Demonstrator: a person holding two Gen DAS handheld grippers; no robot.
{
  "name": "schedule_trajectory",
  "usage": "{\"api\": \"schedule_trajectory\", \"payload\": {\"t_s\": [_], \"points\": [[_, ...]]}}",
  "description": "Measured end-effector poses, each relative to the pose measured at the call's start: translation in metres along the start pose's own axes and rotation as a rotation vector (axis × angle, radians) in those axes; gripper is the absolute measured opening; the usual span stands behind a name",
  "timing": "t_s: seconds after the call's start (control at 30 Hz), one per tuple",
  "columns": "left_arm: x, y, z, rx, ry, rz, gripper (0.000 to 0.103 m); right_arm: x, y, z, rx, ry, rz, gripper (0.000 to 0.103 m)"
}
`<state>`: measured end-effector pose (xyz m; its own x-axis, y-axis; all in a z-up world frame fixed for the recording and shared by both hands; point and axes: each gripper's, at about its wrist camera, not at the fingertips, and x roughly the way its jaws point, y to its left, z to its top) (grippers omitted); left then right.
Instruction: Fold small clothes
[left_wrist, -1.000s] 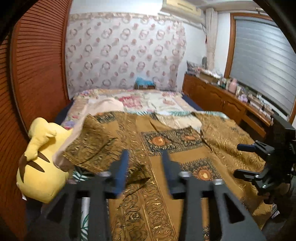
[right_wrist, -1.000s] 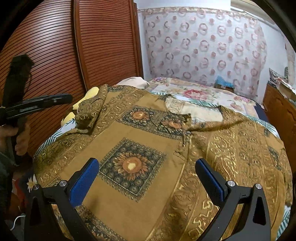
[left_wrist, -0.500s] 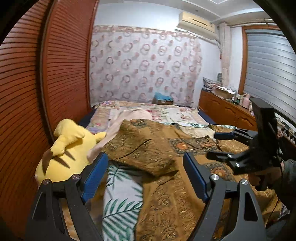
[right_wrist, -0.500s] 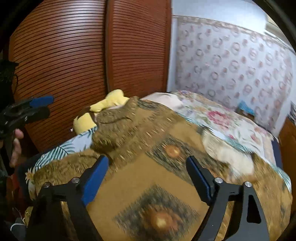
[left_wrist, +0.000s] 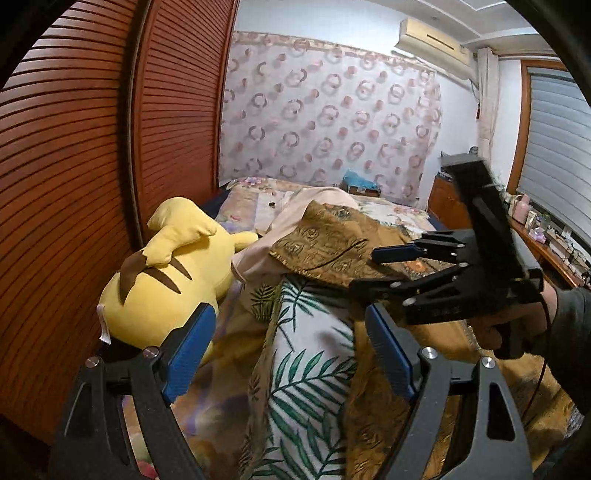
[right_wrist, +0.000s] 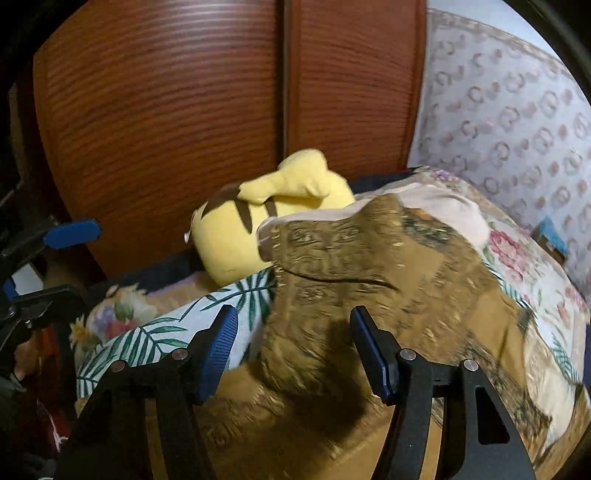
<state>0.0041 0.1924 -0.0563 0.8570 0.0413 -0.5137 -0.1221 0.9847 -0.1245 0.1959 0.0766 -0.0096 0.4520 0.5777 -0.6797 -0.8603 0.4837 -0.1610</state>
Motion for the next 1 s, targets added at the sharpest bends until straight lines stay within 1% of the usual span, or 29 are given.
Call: {"api": "schedule_trajectory", "payload": {"t_s": [0.1,0.13,0.17,0.2,0.27,0.33,0.37,0.5,0.57,0.63,0.7,0.73,0.8,0.93,1.0], "points": [[0.0,0.0,-0.002,0.003,0.0,-0.001,0.084,0.022,0.005,0.004,-0.044,0.075,-0.069,0.065],[0.0,0.0,-0.002,0.002,-0.001,-0.002,0.084,0.026,0.004,0.004,-0.056,0.09,-0.081,0.061],[-0.002,-0.001,-0.003,0.003,-0.002,-0.003,0.084,0.03,0.003,0.004,-0.068,0.098,-0.096,0.053],[-0.003,-0.003,-0.004,0.004,-0.003,-0.004,0.084,0.033,0.002,0.005,-0.077,0.098,-0.113,0.048],[-0.004,-0.004,-0.004,0.004,-0.003,-0.015,0.084,0.033,-0.003,0.006,-0.061,0.074,-0.126,0.027],[-0.005,-0.007,-0.002,0.001,-0.001,-0.03,0.084,0.019,-0.011,0.005,0.011,-0.002,-0.137,0.018],[-0.006,-0.008,-0.002,0.003,-0.003,-0.033,0.084,0.011,-0.015,0.004,0.041,-0.039,-0.139,0.012],[-0.004,-0.014,-0.001,0.016,0.001,-0.037,0.084,-0.015,-0.036,-0.006,0.117,-0.128,-0.19,0.009],[-0.003,-0.016,-0.001,0.018,0.003,-0.042,0.084,-0.021,-0.047,-0.012,0.156,-0.139,-0.22,0.007],[-0.002,-0.019,-0.001,0.021,0.005,-0.048,0.084,-0.025,-0.064,-0.021,0.197,-0.135,-0.245,0.007],[0.0,-0.021,0.0,0.024,0.009,-0.053,0.084,-0.026,-0.077,-0.031,0.246,-0.103,-0.274,0.007],[0.001,-0.023,0.0,0.026,0.011,-0.054,0.084,-0.026,-0.087,-0.038,0.278,-0.087,-0.273,0.007],[0.003,-0.026,0.001,0.029,0.014,-0.059,0.084,-0.027,-0.095,-0.049,0.301,-0.068,-0.289,0.007],[0.008,-0.033,0.001,0.036,0.023,-0.065,0.084,-0.033,-0.106,-0.063,0.346,-0.067,-0.267,0.007],[0.011,-0.037,0.001,0.039,0.029,-0.068,0.084,-0.037,-0.114,-0.061,0.351,-0.07,-0.27,0.008]]}}
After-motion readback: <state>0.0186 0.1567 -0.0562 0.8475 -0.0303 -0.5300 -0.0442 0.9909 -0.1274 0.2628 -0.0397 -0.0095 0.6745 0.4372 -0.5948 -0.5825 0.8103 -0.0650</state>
